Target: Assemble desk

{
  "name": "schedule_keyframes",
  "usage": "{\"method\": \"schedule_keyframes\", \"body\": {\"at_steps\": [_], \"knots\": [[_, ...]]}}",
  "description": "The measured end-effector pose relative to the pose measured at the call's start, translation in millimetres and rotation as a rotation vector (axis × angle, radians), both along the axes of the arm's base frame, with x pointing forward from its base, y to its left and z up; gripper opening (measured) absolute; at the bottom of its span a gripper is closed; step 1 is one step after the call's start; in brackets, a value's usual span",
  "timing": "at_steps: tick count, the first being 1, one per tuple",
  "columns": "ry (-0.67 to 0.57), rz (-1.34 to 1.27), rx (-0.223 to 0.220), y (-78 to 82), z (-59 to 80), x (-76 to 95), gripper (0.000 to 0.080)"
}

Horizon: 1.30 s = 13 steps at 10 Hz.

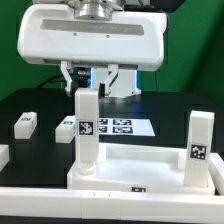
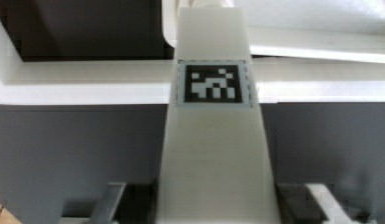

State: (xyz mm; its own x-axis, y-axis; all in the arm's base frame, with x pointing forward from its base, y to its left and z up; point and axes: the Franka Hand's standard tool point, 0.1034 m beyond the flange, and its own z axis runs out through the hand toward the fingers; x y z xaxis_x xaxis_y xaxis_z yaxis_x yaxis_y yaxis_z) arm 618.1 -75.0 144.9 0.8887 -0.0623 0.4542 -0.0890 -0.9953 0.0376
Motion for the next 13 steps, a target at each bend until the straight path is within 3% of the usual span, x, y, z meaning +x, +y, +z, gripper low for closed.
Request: {"method": "schedule_keyframes", "body": {"at_steps": [7, 13], "knots": [[0.020, 0.001, -0.006, -0.4, -17.6, -3.8, 0.0294], [-0.020, 0.003, -0.024, 0.7, -17.9, 0.9, 0.0297]]}}
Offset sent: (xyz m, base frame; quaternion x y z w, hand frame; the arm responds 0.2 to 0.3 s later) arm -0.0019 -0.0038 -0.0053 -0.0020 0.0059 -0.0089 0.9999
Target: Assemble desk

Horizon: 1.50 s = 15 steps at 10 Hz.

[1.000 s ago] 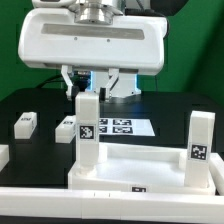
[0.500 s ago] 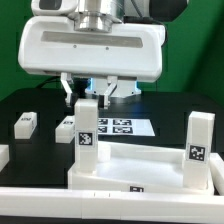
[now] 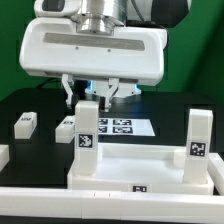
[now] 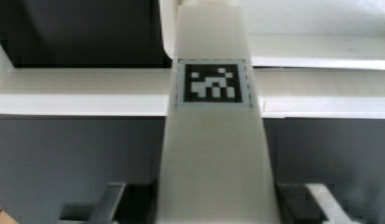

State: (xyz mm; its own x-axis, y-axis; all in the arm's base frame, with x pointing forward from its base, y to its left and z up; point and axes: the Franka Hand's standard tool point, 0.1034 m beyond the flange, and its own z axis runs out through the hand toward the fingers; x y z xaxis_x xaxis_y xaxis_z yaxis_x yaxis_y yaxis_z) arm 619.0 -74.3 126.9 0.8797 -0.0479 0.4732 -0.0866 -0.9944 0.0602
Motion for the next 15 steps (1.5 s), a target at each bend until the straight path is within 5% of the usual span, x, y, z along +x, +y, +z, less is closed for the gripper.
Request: {"method": "schedule_keyframes", "body": {"at_steps": [1, 2, 4, 10, 13, 15], "knots": [[0.000, 0.000, 0.000, 0.0, -0.1, 0.0, 0.0297], [0.000, 0.000, 0.000, 0.0, -0.1, 0.0, 0.0557], [0.000, 0.000, 0.000, 0.0, -0.1, 0.0, 0.0621], [0.000, -0.008, 0.021, -4.9, 26.1, 3.9, 0.0649], [0.042, -0.004, 0.038, -1.3, 21.1, 1.6, 0.0649], [0.177, 0.008, 0.086, 3.1, 11.2, -4.4, 0.0649]]}}
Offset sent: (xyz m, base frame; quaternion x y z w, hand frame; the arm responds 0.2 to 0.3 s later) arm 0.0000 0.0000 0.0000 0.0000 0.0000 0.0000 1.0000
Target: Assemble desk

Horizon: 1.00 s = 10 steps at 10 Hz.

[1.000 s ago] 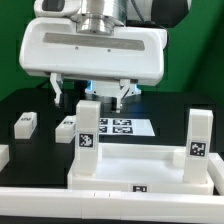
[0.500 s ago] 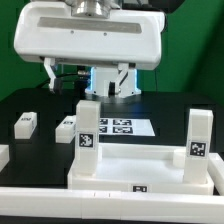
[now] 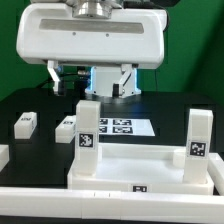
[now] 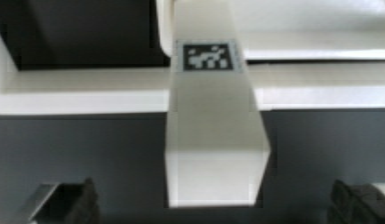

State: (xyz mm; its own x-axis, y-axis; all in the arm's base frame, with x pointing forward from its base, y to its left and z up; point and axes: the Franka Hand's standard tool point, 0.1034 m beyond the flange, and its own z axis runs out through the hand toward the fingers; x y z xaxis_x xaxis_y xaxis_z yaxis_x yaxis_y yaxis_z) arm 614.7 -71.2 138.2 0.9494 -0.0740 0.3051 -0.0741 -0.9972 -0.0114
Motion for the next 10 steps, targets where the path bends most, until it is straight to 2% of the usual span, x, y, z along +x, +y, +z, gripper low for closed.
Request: {"method": "schedule_keyframes", "body": {"at_steps": [2, 3, 5, 6, 10], "knots": [[0.091, 0.013, 0.033, 4.6, -3.3, 5.5, 0.0649], [0.167, 0.027, 0.053, 7.8, -8.5, 2.2, 0.0649], [0.288, 0.059, 0.067, 9.8, -17.1, 4.3, 0.0649], [0.266, 0.065, 0.055, 6.5, -19.2, 12.2, 0.0649], [0.257, 0.049, 0.046, -5.2, -20.2, 12.6, 0.0649]]}}
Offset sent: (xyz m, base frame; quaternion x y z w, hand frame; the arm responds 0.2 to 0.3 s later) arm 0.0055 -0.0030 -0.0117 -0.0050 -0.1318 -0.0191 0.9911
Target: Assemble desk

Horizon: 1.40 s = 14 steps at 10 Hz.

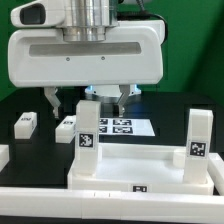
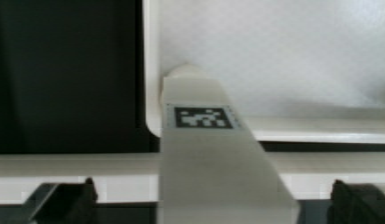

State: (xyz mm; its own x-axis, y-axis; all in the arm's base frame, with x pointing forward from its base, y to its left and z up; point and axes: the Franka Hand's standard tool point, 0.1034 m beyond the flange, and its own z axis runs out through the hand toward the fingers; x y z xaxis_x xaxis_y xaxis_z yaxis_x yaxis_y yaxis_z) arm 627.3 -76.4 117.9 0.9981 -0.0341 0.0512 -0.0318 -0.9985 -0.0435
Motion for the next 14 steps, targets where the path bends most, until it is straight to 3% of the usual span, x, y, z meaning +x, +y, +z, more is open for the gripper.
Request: {"method": "schedule_keyframes", "body": {"at_steps": [1, 2, 3, 4, 5, 9, 14], "knots": [[0.002, -0.002, 0.000, -1.3, -1.1, -1.0, 0.0649], [-0.002, -0.001, -0.001, -0.7, -1.3, -0.3, 0.0524], [-0.004, 0.005, -0.002, -1.1, -1.3, -0.1, 0.0348], [-0.004, 0.005, -0.002, -1.1, -1.2, 0.0, 0.0348], [-0.004, 0.005, -0.002, -1.1, -1.2, 0.0, 0.0289], [-0.002, -0.048, 0.002, -0.9, -1.2, 0.0, 0.0289], [-0.009, -0.542, 0.048, 3.2, -2.1, -0.2, 0.0290]]}}
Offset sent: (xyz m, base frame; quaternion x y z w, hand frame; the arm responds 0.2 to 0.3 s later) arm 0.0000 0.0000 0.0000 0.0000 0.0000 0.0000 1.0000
